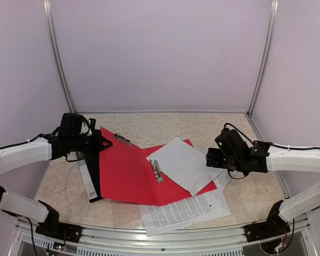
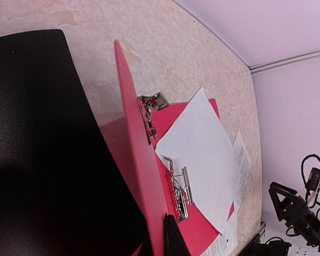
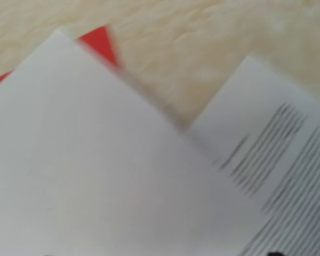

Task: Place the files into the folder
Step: Insert the spring clip onto the folder.

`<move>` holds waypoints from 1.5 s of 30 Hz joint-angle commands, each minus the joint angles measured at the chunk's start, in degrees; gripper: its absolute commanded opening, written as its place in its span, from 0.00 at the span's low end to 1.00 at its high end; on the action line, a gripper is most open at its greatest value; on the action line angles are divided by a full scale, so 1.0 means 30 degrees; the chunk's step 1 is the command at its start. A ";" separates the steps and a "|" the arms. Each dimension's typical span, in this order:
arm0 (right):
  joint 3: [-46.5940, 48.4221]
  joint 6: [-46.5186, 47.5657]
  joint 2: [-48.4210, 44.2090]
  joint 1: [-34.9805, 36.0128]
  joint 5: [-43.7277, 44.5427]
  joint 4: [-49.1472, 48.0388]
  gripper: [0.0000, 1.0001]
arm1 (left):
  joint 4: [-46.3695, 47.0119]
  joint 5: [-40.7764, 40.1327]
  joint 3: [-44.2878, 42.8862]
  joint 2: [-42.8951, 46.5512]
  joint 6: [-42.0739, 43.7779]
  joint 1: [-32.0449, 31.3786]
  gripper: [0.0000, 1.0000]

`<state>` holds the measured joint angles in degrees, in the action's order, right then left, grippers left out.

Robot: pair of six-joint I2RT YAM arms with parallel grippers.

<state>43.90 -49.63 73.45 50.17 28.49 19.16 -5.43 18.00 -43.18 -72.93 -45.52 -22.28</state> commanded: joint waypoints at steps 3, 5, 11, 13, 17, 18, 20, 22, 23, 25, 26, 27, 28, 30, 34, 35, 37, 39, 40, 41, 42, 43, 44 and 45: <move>0.0839 0.6773 0.1952 -0.3381 -0.4511 -0.1755 0.91 | -0.0074 0.0124 -0.0872 -0.0518 0.1465 0.0043 0.00; 0.1263 0.7671 0.3080 -0.4184 -0.5616 -0.2360 0.92 | 0.0241 0.0239 -0.0867 -0.0745 0.1584 0.0018 0.00; 0.2093 0.9318 0.6000 -0.6170 -0.8967 -0.4395 0.91 | 0.0450 0.0213 -0.0900 -0.1363 0.1811 -0.0013 0.00; 0.2435 0.9711 0.6704 -0.6478 -0.9416 -0.4552 0.91 | 0.0434 0.0155 -0.0863 -0.1481 0.1813 -0.0014 0.00; 0.2670 1.0173 0.7632 -0.7033 -1.0479 -0.4794 0.90 | 0.0520 0.0109 -0.0828 -0.1603 0.1729 -0.0037 0.00; 0.2640 1.0279 0.7803 -0.7116 -1.0539 -0.4825 0.89 | 0.0543 0.0081 -0.0811 -0.1617 0.1726 -0.0017 0.00; 0.2609 1.0441 0.8197 -0.7229 -1.0708 -0.4784 0.88 | 0.0579 0.0024 -0.0804 -0.1662 0.1718 -0.0054 0.00; 0.2468 1.0602 0.8415 -0.7245 -1.0663 -0.4720 0.86 | 0.0609 0.0011 -0.0840 -0.1655 0.1697 -0.0043 0.00; 0.2365 1.0658 0.8527 -0.7259 -1.0668 -0.4716 0.85 | 0.0609 0.0007 -0.0841 -0.1649 0.1703 -0.0036 0.00; 0.2127 1.0751 0.8688 -0.7244 -1.0487 -0.4676 0.84 | 0.0609 0.0007 -0.0856 -0.1654 0.1674 -0.0067 0.00; 0.1912 1.0761 0.8722 -0.7255 -1.0364 -0.4693 0.84 | 0.0602 0.0010 -0.0854 -0.1650 0.1667 -0.0039 0.00; 0.1790 1.0795 0.8737 -0.7250 -1.0345 -0.4691 0.83 | 0.0594 0.0007 -0.0865 -0.1638 0.1652 -0.0053 0.00; 0.1662 1.0774 0.8739 -0.7256 -1.0368 -0.4665 0.82 | 0.0567 0.0006 -0.0841 -0.1616 0.1643 -0.0066 0.00; 0.1362 1.0610 0.8578 -0.7252 -1.0545 -0.4798 0.79 | 0.0525 -0.0099 -0.0835 -0.1550 0.1623 -0.0054 0.00; 0.0388 0.9806 0.7876 -0.7063 -1.0640 -0.5404 0.74 | 0.0492 -0.0516 -0.0704 -0.1445 0.1478 -0.0058 0.00; 0.0194 0.9599 0.7723 -0.6991 -1.0665 -0.5571 0.73 | 0.0514 -0.0586 -0.0682 -0.1458 0.1445 -0.0071 0.00; -0.0098 0.9139 0.7581 -0.6690 -1.0531 -0.5731 0.71 | 0.0520 -0.0635 -0.0662 -0.1473 0.1441 -0.0112 0.00; -0.0280 0.8739 0.7539 -0.6323 -1.0275 -0.5813 0.68 | 0.0550 -0.0608 -0.0666 -0.1523 0.1454 -0.0125 0.00; -0.0351 0.8557 0.7578 -0.6137 -1.0173 -0.5868 0.67 | 0.0545 -0.0591 -0.0684 -0.1551 0.1439 -0.0130 0.00; -0.0389 0.8392 0.7616 -0.5956 -0.9988 -0.5805 0.66 | 0.0565 -0.0585 -0.0694 -0.1585 0.1444 -0.0160 0.00; -0.0394 0.8236 0.7621 -0.5732 -0.9719 -0.5691 0.65 | 0.0578 -0.0580 -0.0695 -0.1567 0.1448 -0.0171 0.00; -0.0355 0.8121 0.7642 -0.5452 -0.9206 -0.5512 0.64 | 0.0580 -0.0591 -0.0695 -0.1518 0.1434 -0.0173 0.00; -0.0317 0.7975 0.7668 -0.5204 -0.8680 -0.5284 0.64 | 0.0580 -0.0581 -0.0680 -0.1515 0.1425 -0.0169 0.00; -0.0308 0.7858 0.7657 -0.4983 -0.8289 -0.5073 0.63 | 0.0580 -0.0606 -0.0693 -0.1505 0.1420 -0.0198 0.00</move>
<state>44.42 -22.83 96.36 32.27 0.03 -0.27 -4.73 17.74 -44.53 -77.38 -41.78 -22.50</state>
